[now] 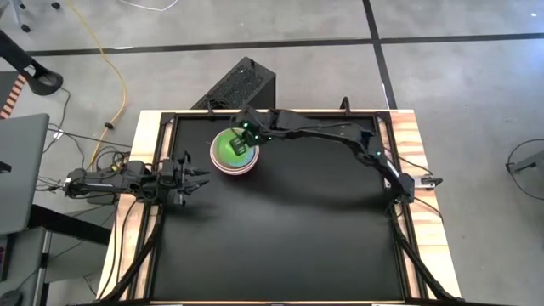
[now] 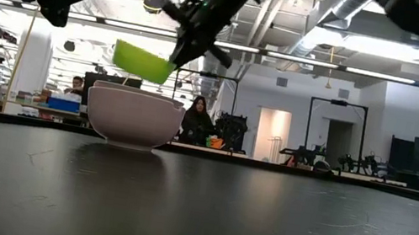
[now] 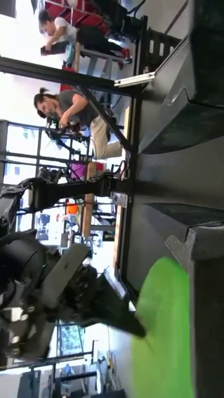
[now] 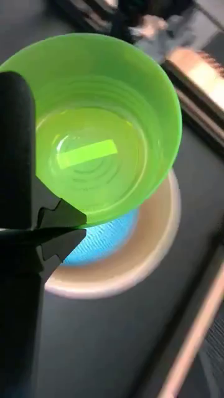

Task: Nest bowls inside each other
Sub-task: Stack the green bowl on top of the blue bowl

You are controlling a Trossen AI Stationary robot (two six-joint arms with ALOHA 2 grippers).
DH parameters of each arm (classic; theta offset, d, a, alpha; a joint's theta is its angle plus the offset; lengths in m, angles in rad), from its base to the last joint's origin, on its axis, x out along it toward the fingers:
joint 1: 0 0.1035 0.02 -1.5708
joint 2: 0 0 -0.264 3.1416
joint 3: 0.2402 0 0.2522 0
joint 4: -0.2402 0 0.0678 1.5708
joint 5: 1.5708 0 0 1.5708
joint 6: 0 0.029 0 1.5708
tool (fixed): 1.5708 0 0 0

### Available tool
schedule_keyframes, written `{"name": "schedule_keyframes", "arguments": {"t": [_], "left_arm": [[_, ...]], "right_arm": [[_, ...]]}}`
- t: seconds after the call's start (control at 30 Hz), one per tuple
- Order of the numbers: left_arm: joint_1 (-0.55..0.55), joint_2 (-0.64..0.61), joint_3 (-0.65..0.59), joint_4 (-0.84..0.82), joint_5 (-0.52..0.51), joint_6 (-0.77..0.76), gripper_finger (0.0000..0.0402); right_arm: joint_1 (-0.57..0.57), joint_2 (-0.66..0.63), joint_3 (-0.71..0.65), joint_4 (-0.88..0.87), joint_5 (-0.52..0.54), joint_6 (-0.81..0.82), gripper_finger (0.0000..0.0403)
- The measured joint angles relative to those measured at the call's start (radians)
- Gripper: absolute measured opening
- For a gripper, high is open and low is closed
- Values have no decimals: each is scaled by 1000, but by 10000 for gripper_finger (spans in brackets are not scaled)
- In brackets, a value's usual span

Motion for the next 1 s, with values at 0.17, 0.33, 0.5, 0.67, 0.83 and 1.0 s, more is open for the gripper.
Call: {"name": "schedule_keyframes", "arguments": {"t": [0.17,0.33,0.5,0.67,0.83,1.0], "left_arm": [[0,0,0,-2,-1,7,128],[0,0,0,-4,-1,8,128],[0,0,0,-4,-4,8,128],[0,0,0,-4,-6,8,128],[0,0,0,-5,-7,8,128],[0,0,0,-5,-7,8,128]], "right_arm": [[-5,68,54,-44,-17,-3,1],[-15,68,57,-59,-2,-3,1],[-15,67,57,-71,15,-8,1],[-15,67,52,-88,28,-11,1],[-19,67,33,-77,31,-14,2],[-18,67,33,-54,32,-60,26]]}}
